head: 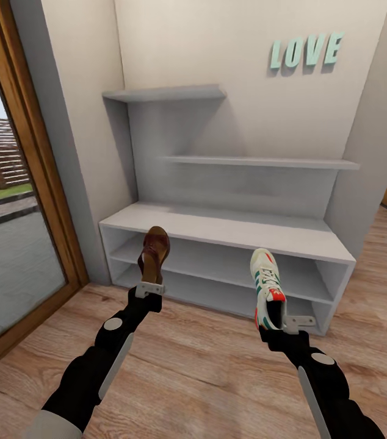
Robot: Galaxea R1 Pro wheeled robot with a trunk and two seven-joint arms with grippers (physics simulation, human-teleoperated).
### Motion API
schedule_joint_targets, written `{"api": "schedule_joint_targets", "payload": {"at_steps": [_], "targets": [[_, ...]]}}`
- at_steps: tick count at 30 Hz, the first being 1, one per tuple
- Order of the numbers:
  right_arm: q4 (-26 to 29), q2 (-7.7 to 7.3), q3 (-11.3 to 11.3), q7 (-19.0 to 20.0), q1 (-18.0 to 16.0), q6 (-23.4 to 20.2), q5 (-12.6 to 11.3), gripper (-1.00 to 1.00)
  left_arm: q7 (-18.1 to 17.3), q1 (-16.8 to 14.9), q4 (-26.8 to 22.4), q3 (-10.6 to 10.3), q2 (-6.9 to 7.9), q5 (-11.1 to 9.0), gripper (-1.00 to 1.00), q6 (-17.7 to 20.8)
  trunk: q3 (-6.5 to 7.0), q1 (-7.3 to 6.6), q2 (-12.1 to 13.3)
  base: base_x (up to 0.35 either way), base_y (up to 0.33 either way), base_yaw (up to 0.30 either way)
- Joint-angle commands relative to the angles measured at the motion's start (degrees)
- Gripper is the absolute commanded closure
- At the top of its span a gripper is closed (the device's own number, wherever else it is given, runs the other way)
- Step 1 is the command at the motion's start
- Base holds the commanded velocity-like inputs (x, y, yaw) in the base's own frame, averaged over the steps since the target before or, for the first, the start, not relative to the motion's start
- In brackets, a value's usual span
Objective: Pick up the two gym shoes and the two sandals from the corridor floor and place them onto the hallstand (shoe rack) in the corridor, making sure they are on the rack and not on the floor. Arrange them so the two gym shoes are next to each other and the two sandals are next to each other.
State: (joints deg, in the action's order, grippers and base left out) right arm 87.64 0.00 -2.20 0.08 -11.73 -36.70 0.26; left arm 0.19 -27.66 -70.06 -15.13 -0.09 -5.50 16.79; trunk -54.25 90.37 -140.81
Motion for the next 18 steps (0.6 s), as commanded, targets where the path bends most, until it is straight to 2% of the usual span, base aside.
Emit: {"api": "schedule_joint_targets", "payload": {"at_steps": [1,12,18], "targets": [[0.1,0.00,0.0,0.0,0.0,-0.3,0.0,1.00,-0.1,0.0,-0.1,0.0,0.00,-0.4,1.00,0.4,-0.06,-0.01,0.0,0.002,0.005,-0.006],[0.1,0.00,0.0,0.0,-0.1,-0.3,0.0,1.00,-0.1,0.0,-0.1,0.1,0.00,-0.4,1.00,0.4,-0.06,-0.01,0.0,0.000,0.001,-0.009],[0.1,0.00,0.0,0.0,-0.1,-0.3,0.0,1.00,-0.1,0.0,-0.1,0.0,0.03,-0.4,1.00,0.4,-0.06,-0.01,0.0,0.000,0.034,-0.223]]}}
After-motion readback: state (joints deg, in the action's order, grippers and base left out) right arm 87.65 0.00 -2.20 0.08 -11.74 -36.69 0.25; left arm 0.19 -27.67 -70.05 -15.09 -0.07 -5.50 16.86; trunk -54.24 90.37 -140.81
